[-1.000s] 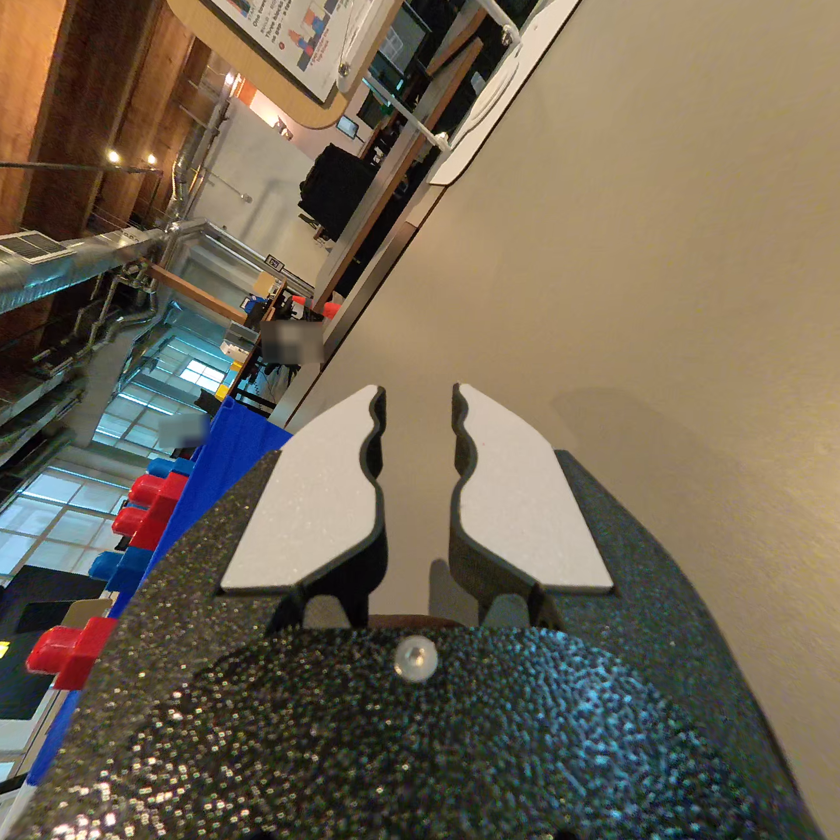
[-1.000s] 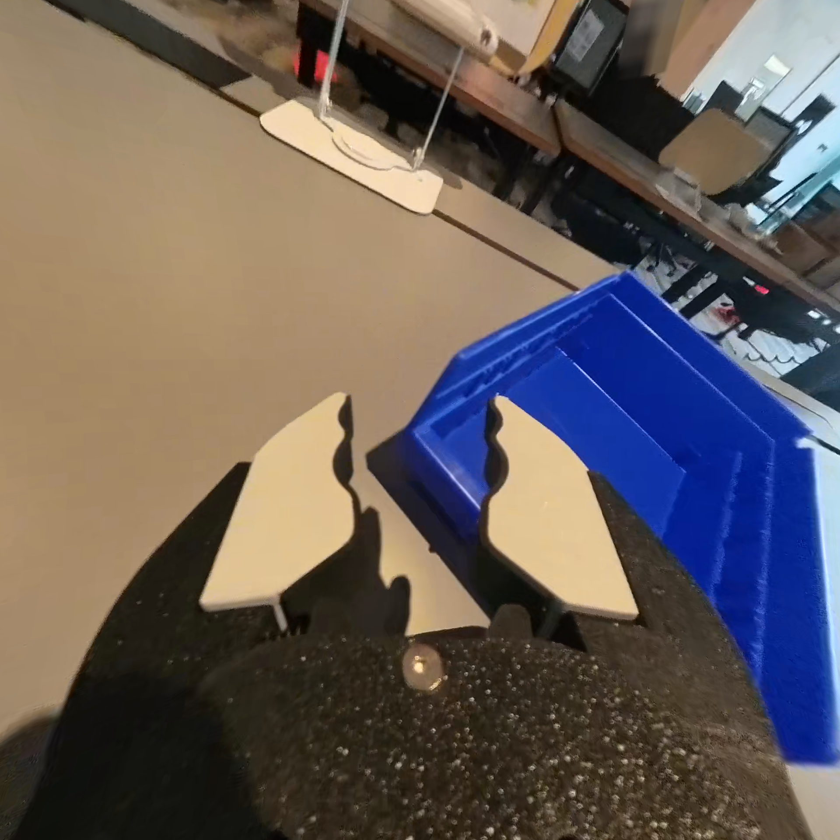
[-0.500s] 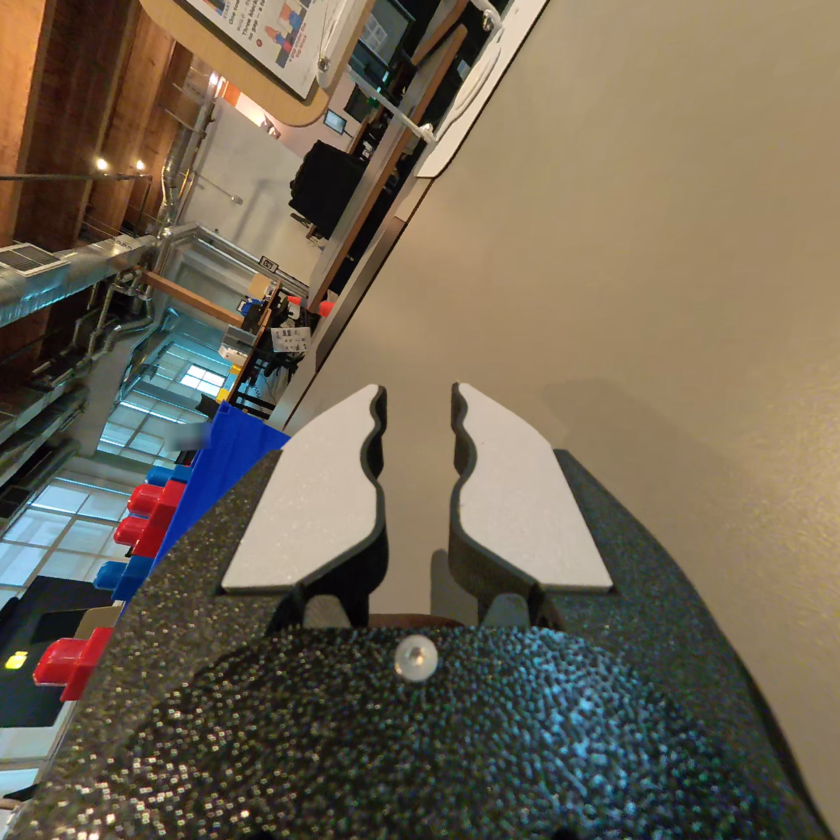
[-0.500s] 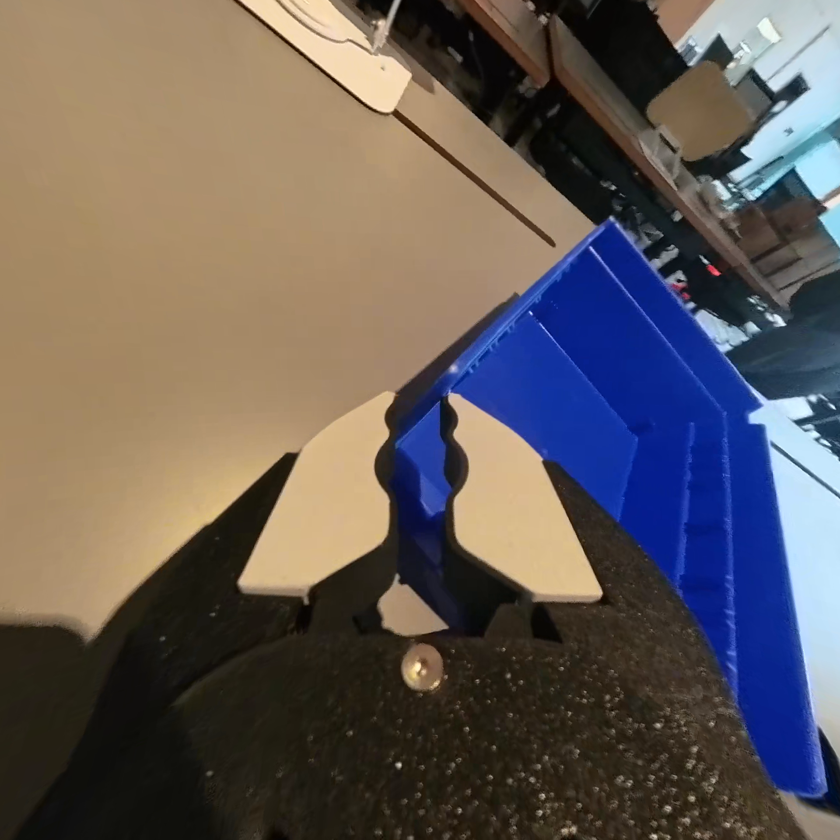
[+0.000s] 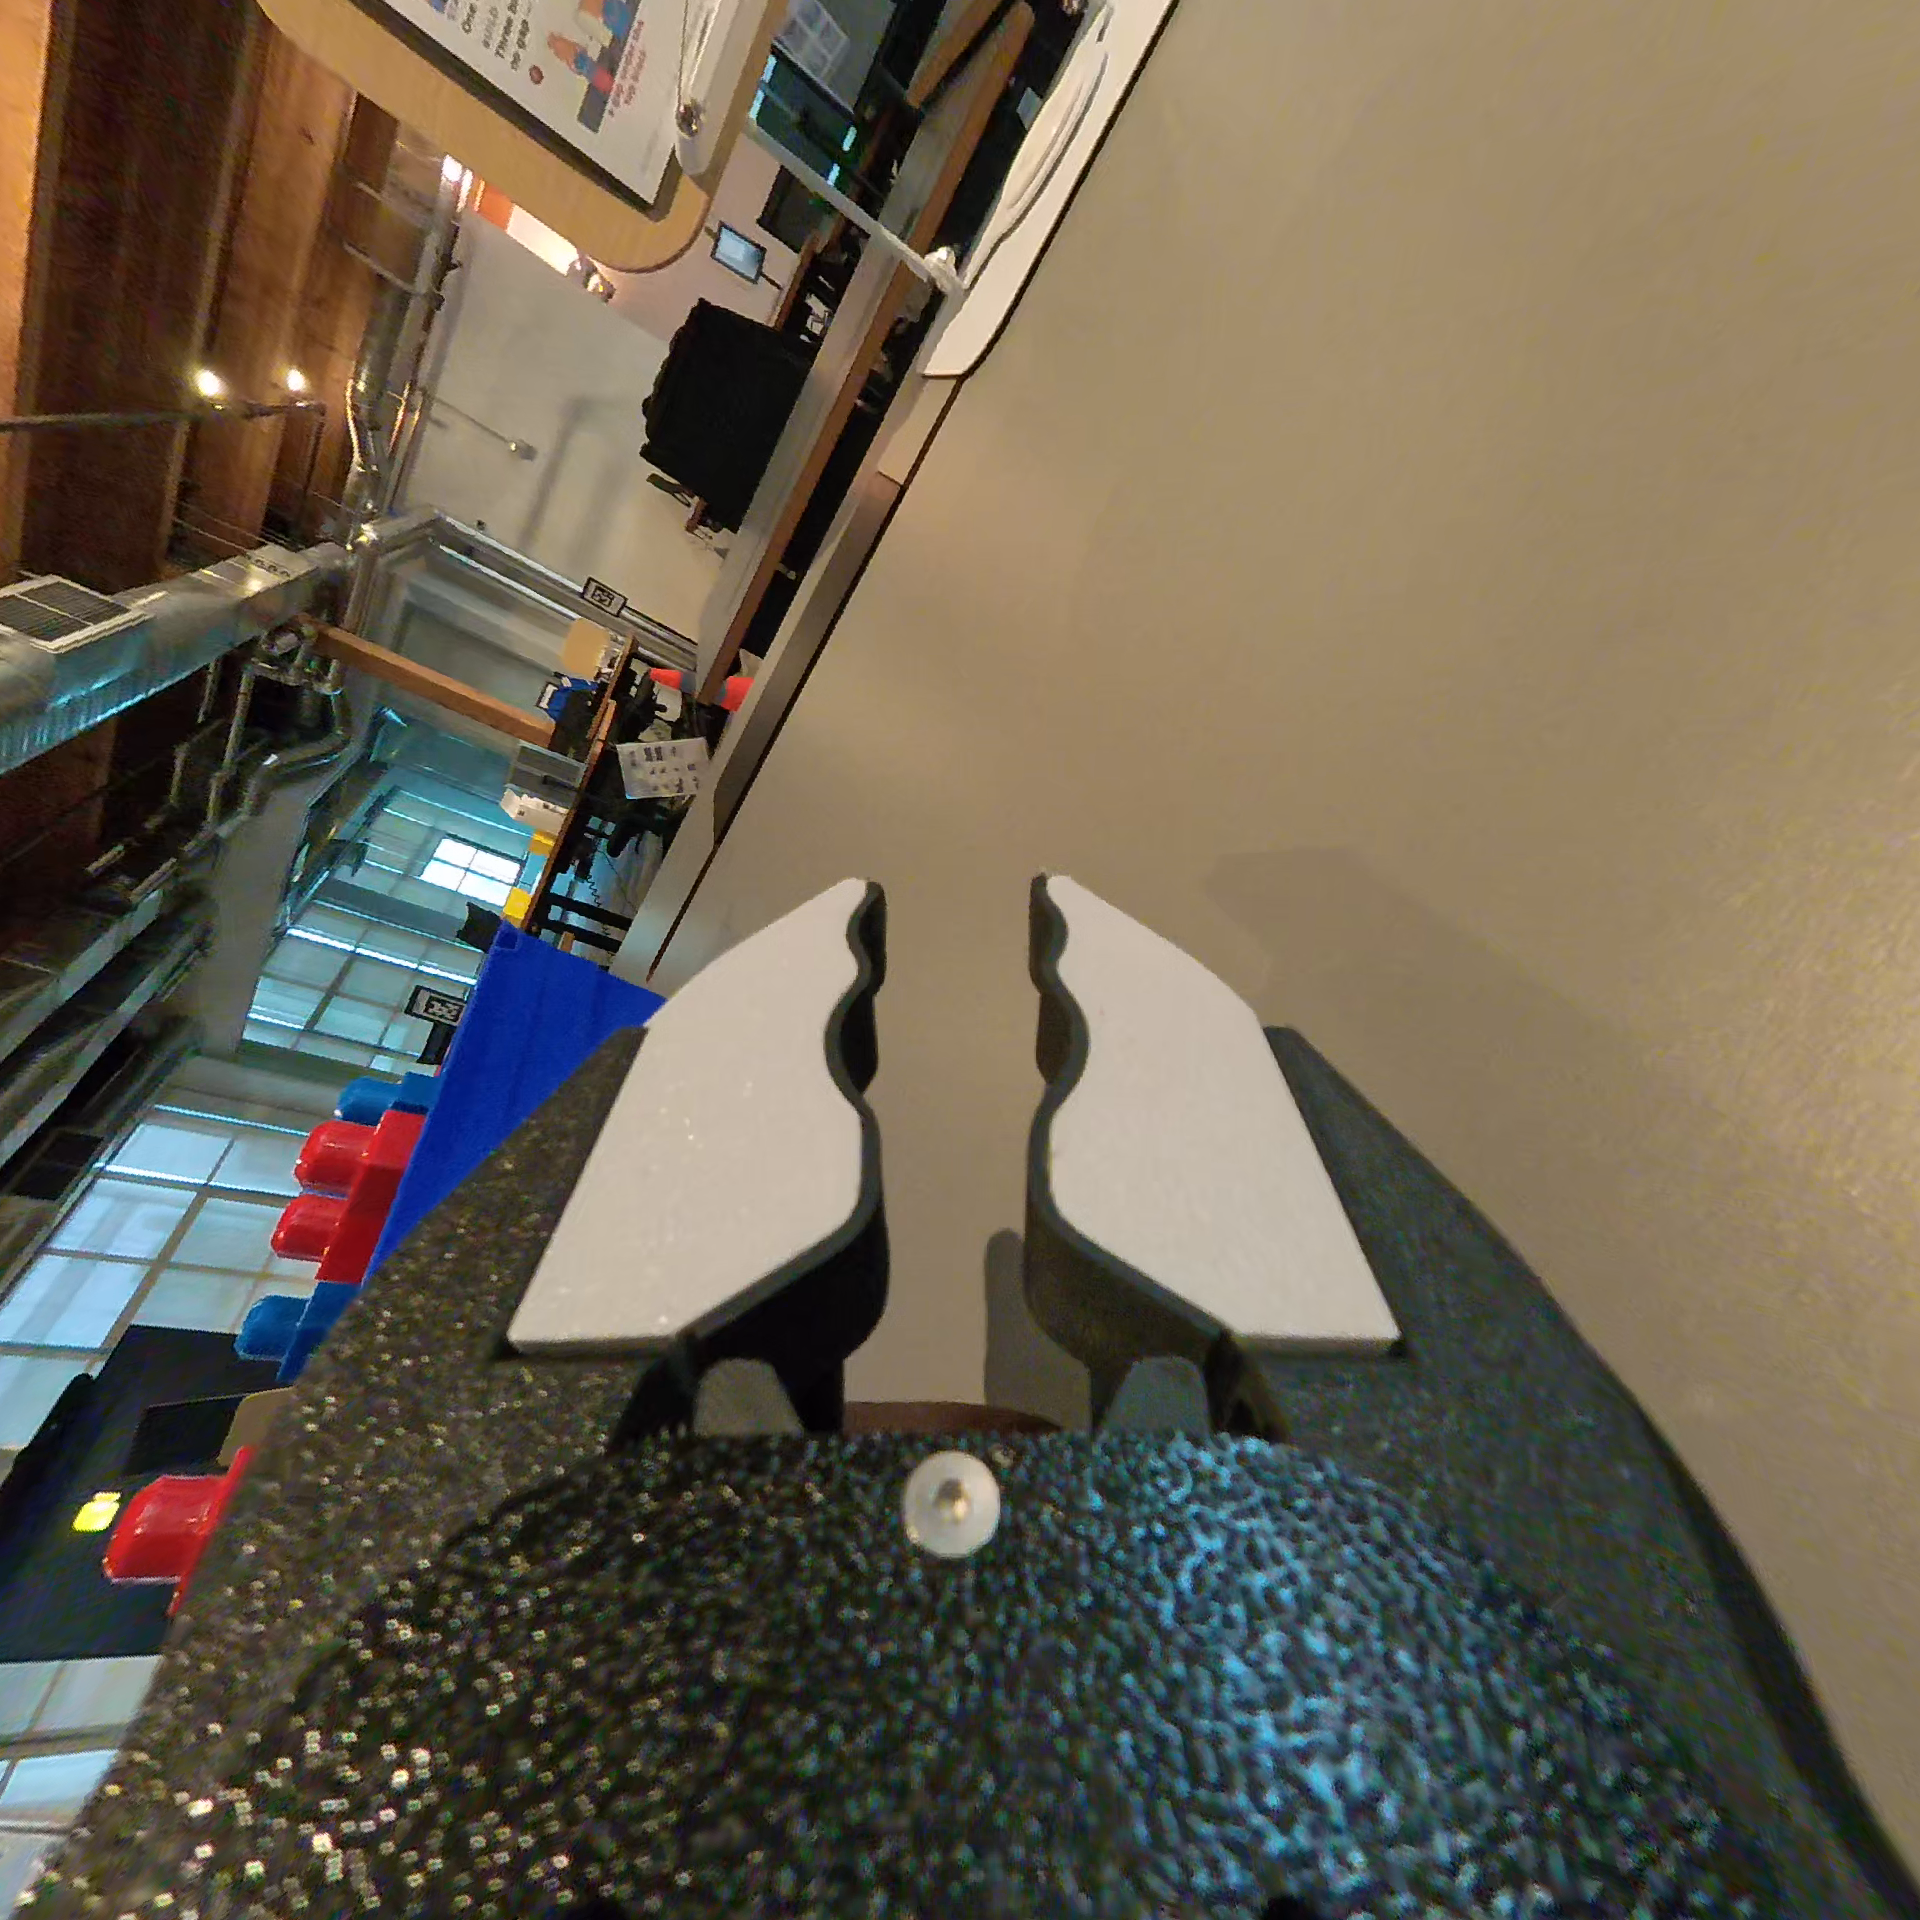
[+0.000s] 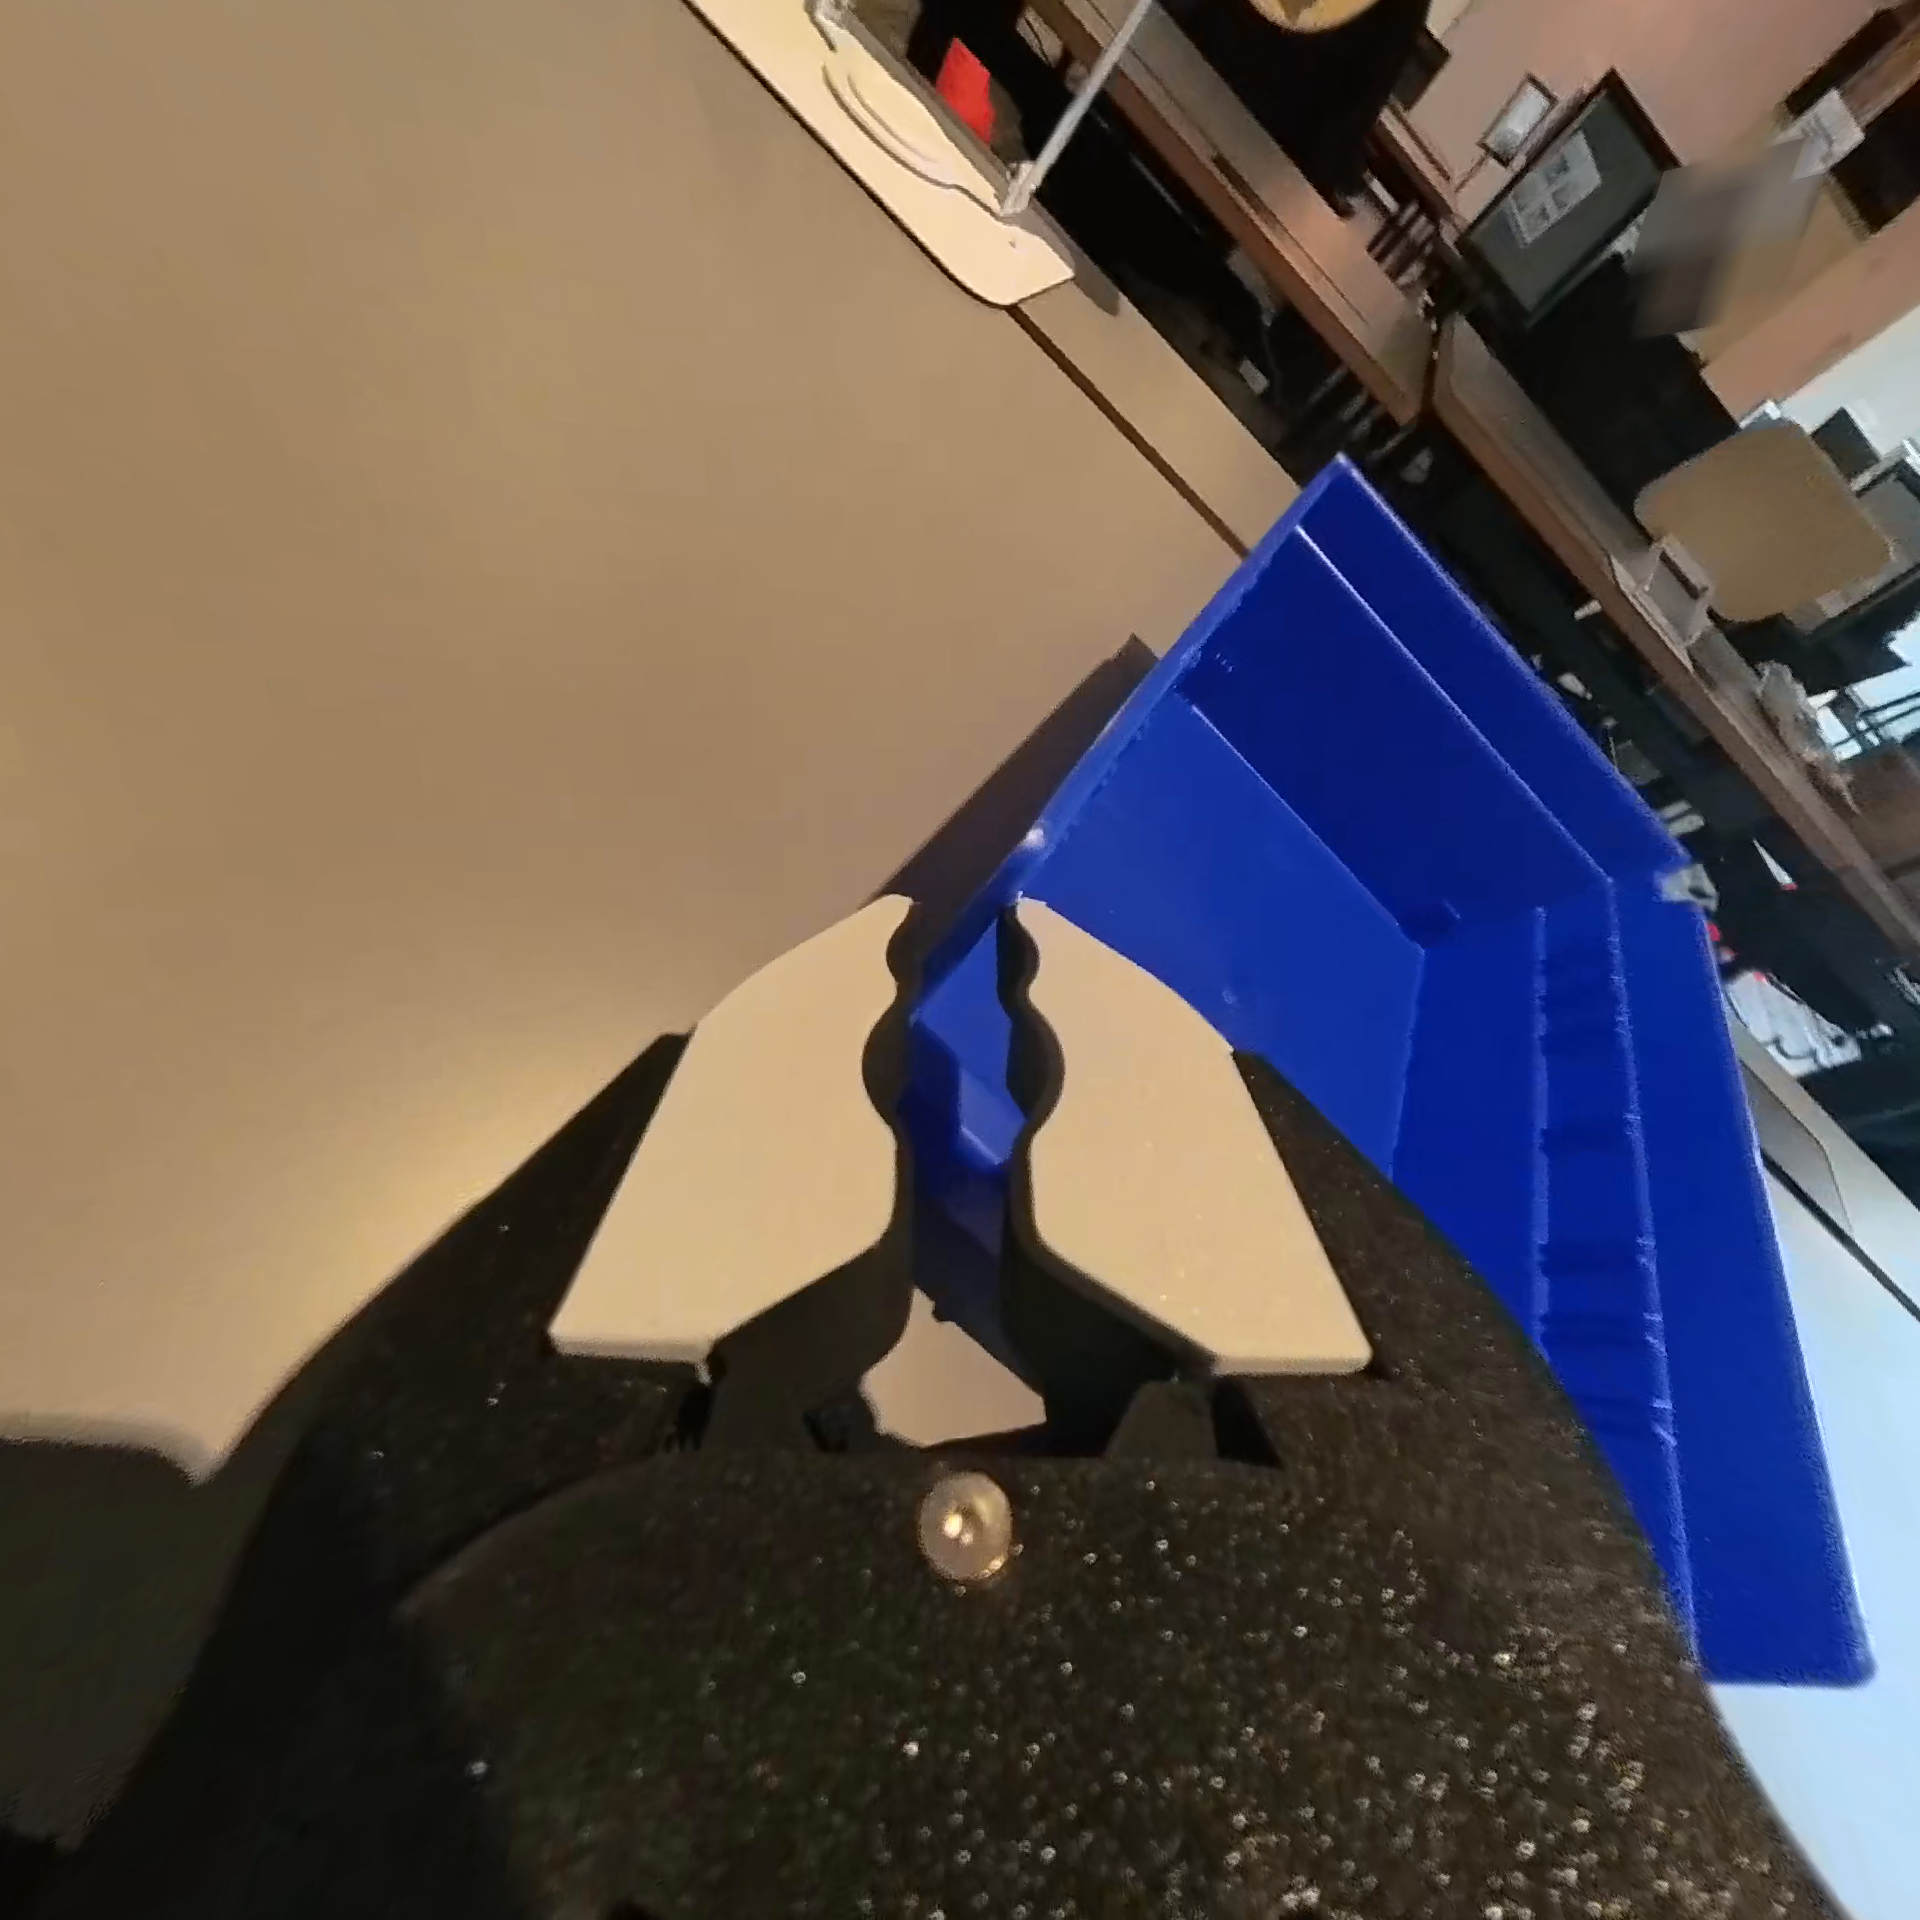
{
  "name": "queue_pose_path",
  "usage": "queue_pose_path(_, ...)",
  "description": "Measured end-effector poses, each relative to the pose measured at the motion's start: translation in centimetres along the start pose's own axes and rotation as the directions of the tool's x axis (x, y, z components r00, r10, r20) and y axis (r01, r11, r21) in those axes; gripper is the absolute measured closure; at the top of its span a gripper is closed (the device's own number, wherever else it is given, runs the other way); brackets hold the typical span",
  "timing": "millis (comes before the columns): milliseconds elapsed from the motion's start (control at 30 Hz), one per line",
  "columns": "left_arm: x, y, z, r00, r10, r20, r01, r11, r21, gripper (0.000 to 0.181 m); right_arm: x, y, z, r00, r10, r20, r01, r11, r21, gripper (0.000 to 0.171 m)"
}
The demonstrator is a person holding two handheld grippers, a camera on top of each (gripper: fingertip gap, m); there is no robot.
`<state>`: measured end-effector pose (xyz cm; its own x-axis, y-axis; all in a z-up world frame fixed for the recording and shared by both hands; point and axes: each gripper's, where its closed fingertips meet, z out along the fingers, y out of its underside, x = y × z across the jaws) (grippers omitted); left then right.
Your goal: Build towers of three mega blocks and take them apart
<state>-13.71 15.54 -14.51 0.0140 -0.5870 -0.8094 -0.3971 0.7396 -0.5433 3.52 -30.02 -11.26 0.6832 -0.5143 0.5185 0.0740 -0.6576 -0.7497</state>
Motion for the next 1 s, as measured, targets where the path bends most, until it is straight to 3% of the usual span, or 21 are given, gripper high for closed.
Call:
queue_pose_path(233,0.1,0.0,0.0,1.0,0.007,-0.004,-0.007,1.0,-0.002,0.156,3.0,0.6,2.9,0.999,-0.006,0.035,0.007,1.0,-0.026,0.158)
queue_pose_path(433,0.1,0.0,0.0,1.0,0.006,-0.004,-0.006,1.0,0.001,0.156,6.5,2.1,4.8,0.989,0.135,-0.061,-0.14,0.986,-0.094,0.163)
queue_pose_path(767,0.2,-0.1,-0.1,1.0,0.011,-0.006,-0.011,1.0,0.006,0.156,6.7,2.2,4.9,0.934,0.282,-0.219,-0.302,0.951,-0.063,0.166)
queue_pose_path(1000,0.1,-0.1,-0.1,1.0,0.009,-0.003,-0.009,1.0,0.001,0.156,5.4,0.6,6.3,0.914,0.201,-0.352,-0.27,0.949,-0.16,0.165)
